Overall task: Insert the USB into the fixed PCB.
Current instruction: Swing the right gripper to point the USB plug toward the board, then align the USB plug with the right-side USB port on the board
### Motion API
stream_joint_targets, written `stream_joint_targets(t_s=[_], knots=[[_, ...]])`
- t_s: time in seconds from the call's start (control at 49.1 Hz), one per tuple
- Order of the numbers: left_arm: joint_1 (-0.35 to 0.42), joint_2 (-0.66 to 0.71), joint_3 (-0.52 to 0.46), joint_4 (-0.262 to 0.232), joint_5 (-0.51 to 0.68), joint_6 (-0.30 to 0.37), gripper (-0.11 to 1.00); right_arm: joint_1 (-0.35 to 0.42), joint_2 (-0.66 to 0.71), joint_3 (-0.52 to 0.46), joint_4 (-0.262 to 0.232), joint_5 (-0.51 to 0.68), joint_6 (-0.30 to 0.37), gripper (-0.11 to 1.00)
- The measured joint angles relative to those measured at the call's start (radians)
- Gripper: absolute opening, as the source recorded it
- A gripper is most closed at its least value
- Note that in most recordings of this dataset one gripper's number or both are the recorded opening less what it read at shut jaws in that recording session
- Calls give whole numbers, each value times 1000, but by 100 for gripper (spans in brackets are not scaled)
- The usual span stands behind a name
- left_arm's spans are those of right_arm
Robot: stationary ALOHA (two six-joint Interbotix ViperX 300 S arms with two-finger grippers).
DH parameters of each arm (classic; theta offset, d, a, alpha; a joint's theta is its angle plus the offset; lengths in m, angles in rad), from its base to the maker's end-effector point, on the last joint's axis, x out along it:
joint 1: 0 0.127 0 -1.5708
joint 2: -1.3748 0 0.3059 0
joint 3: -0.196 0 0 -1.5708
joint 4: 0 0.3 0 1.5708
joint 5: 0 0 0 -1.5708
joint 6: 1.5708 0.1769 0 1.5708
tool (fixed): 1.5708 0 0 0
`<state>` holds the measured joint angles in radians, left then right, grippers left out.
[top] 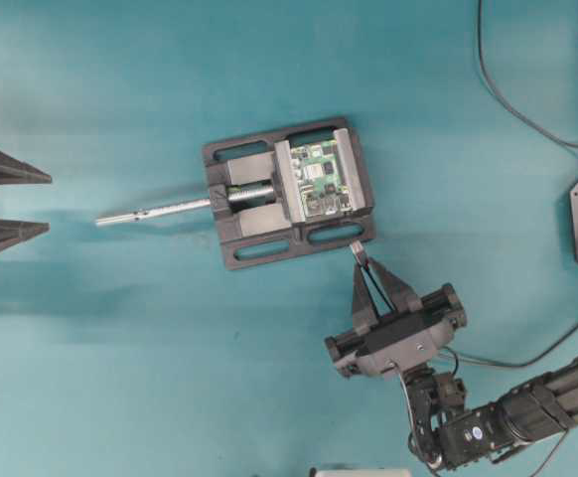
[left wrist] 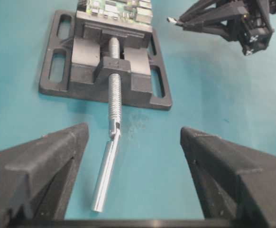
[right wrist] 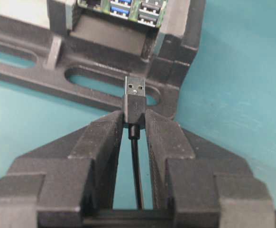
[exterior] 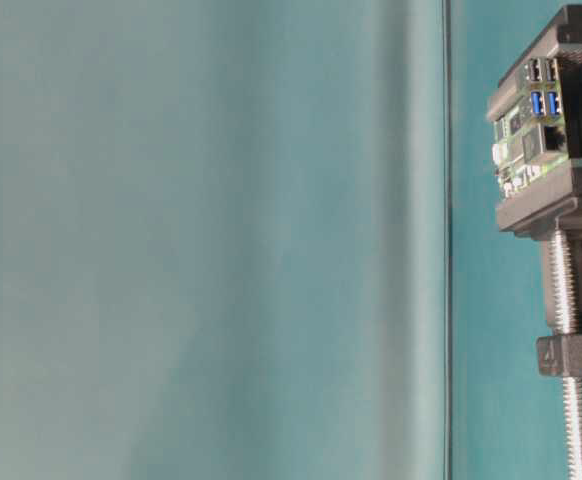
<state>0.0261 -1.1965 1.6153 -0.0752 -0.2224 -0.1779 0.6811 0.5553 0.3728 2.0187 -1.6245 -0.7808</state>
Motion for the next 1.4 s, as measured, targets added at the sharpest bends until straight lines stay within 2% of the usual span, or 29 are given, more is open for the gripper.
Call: stream_joint_targets(t_s=[0.061,0.264,0.346,0.651,1.404], knots=[[0,0,0,-2,0,0,95,-3,0,-5,5,-2,-3,21],[0,0,0,0,0,0,95,-28,0,-54,80,0,-51,21],[0,0,0,0,0,2,95,-41,0,-64,86,0,-66,21],[0,0,0,0,0,0,95,-64,-5,-71,87,0,-106,21],[0,0,0,-2,0,2,95,-98,-38,-67,80,0,-109,21]])
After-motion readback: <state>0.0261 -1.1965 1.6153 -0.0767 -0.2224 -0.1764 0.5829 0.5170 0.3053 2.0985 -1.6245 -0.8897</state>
